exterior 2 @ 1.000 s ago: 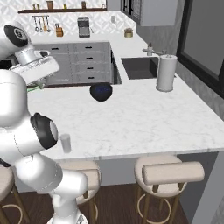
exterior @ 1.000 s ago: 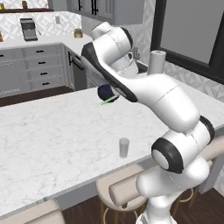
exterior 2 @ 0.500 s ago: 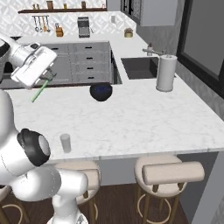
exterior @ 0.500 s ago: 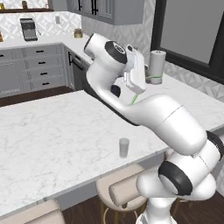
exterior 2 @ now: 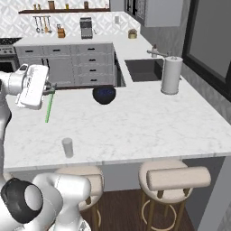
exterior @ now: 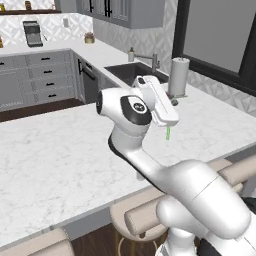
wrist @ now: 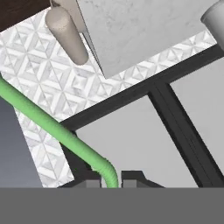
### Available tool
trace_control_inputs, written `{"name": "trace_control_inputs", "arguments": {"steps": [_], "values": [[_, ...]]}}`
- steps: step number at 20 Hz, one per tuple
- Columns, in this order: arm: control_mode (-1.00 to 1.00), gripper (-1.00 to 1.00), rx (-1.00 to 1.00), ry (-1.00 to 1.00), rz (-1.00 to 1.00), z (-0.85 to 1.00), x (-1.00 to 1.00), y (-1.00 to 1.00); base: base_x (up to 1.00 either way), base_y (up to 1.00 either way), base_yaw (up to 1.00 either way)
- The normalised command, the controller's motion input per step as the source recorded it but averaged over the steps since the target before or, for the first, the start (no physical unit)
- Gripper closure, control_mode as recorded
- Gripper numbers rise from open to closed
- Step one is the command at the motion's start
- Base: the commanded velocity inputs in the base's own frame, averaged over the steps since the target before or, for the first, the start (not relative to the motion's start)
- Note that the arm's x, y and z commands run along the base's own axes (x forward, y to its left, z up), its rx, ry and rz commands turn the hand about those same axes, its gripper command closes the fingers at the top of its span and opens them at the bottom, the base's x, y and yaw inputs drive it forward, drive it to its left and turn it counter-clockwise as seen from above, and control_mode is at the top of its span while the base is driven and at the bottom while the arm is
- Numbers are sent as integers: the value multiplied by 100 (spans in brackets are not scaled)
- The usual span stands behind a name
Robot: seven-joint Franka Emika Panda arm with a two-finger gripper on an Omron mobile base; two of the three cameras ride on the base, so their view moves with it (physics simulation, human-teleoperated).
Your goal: Take a straw from the drawer in front and place it inside the glass cup on the dining counter.
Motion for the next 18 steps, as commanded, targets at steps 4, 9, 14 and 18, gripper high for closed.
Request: {"name": "trace_control_inputs", "arguments": {"steps": [4,9,14,18], "values": [[-100,100,-3,1,11,-26,0,24,0,0,0],[-100,100,0,3,9,-17,2,39,0,0,0],[-100,100,-2,0,3,-28,9,24,0,0,0],[-100,100,-5,0,0,-40,5,1,0,0,0]]}}
